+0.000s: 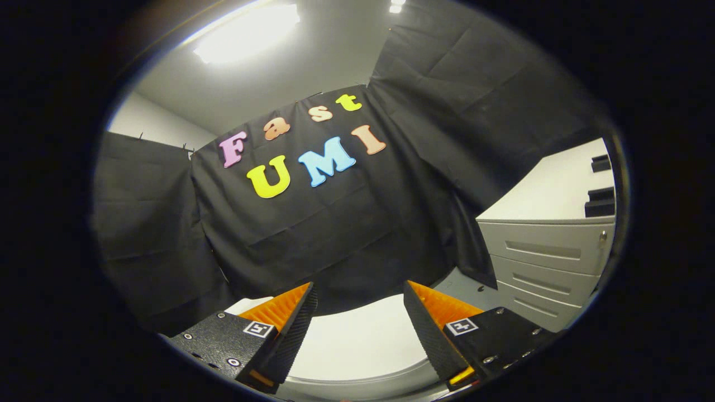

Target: Open the toilet lid.

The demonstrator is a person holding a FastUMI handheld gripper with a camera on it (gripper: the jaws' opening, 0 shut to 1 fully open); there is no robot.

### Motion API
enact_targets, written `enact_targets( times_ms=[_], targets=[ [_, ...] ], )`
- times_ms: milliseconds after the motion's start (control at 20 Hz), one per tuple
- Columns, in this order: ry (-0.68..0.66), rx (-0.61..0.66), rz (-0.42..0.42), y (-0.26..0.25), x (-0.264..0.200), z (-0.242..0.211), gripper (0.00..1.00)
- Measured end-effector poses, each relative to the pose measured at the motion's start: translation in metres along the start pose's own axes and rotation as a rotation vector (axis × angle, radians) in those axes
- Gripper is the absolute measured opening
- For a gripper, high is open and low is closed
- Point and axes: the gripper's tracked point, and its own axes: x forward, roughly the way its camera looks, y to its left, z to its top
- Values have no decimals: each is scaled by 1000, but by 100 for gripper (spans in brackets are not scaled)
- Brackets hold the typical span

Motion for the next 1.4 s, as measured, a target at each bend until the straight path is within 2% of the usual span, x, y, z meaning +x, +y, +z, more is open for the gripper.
enact_targets(
  times_ms=[500,800,1050,1200,1400],
  targets=[
    [23,272,-178,-79,6,-49,95],
    [30,443,-247,-124,9,-78,96],
    [44,538,-341,-164,6,-108,96],
    [62,606,-379,-179,18,-119,96],
    [130,675,-385,-185,24,-157,95]
  ],
)
